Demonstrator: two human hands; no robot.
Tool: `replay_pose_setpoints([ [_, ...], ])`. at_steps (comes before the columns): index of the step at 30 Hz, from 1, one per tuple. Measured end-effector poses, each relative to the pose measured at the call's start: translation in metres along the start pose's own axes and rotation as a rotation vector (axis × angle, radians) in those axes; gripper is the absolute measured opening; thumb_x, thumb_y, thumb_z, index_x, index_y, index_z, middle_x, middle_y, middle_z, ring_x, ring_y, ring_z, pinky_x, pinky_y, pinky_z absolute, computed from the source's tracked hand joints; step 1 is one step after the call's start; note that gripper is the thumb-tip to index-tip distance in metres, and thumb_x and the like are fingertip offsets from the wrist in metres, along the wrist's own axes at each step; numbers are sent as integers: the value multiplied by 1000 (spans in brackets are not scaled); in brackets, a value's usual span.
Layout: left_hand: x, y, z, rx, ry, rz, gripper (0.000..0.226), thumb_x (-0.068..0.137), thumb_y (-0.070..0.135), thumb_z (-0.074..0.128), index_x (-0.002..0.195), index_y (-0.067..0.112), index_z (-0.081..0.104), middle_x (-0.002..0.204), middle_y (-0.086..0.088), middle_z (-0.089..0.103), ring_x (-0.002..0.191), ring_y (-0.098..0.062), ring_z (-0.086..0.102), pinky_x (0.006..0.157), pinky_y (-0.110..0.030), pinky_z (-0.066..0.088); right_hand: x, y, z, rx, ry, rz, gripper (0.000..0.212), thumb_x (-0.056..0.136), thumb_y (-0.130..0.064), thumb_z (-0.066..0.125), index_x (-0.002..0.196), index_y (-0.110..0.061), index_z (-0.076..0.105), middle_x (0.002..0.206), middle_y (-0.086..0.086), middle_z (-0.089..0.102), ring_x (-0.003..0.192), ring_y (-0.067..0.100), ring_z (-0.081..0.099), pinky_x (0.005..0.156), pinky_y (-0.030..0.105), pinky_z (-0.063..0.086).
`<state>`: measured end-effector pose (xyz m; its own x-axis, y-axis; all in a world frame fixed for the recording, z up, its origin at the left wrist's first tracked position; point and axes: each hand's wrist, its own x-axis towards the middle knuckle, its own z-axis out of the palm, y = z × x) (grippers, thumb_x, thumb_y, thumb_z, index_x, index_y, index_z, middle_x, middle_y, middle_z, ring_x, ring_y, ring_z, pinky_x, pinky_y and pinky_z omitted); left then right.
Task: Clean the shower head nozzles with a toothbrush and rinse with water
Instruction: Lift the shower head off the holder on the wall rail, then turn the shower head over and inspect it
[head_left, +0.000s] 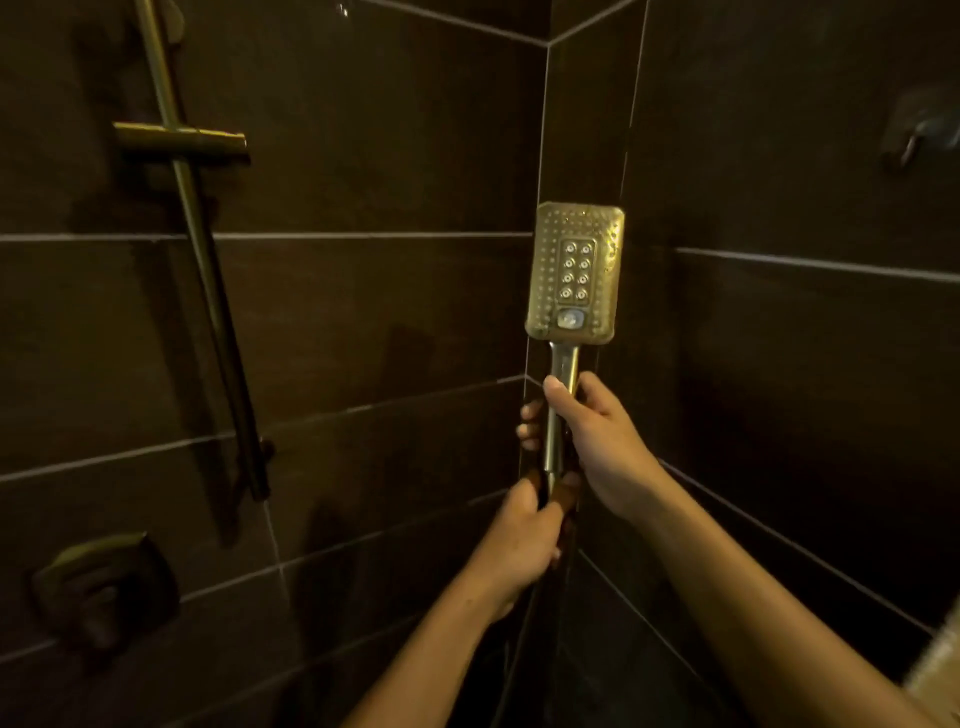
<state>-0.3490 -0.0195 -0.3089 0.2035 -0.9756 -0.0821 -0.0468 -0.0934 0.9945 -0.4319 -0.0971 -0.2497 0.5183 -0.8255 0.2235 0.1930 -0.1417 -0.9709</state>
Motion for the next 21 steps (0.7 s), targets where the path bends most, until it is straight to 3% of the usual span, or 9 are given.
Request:
replay_pose_setpoints([
  [2,-14,-25,15,-19,32,-109,19,98,29,49,116,33,55,84,5,60,66,-5,53,63,-25,49,-20,20,-2,71,-26,83,22,103,-25,53,119,-11,50,87,9,67,72,19,67,71,35,58],
  [4,-26,-48,27,-71,63,-198,36,90,27,55,125,32,53,98,4,66,82,-6,62,86,-37,57,-36,42,-2,41,-21,131,24,101,-28,56,118,-12,52,83,5,64,68,16,64,67,32,56],
  [6,-37,-68,37,-132,123,-289,51,79,26,59,129,29,51,110,1,68,99,-13,66,96,-40,55,-50,63,1,-36,-5,146,25,101,-30,56,115,-10,53,79,2,61,65,14,61,63,30,54],
  [8,-45,-78,44,-129,210,-336,33,84,18,58,115,29,54,108,1,67,100,-15,64,92,-36,54,-61,78,8,-63,6,146,21,100,-32,56,107,-12,55,74,1,58,63,16,57,59,30,52],
  [11,-52,-89,47,-144,368,-393,17,85,18,62,100,24,58,102,-5,69,94,-21,68,88,-41,58,-70,91,22,-32,28,172,20,99,-34,58,94,-15,55,66,0,54,56,15,54,53,30,48],
  [16,-42,-119,36,-247,483,-431,52,61,41,56,108,18,61,102,-12,69,92,-29,69,85,-46,59,-73,98,49,30,68,223,28,95,-34,65,75,-19,54,52,-3,45,44,13,45,46,31,41],
  [21,-63,-104,11,-192,488,-450,18,90,25,55,105,16,60,90,-8,67,76,-20,65,63,-31,50,-63,104,75,28,16,302,31,92,-41,68,76,-17,54,47,-2,43,42,17,43,45,31,40],
])
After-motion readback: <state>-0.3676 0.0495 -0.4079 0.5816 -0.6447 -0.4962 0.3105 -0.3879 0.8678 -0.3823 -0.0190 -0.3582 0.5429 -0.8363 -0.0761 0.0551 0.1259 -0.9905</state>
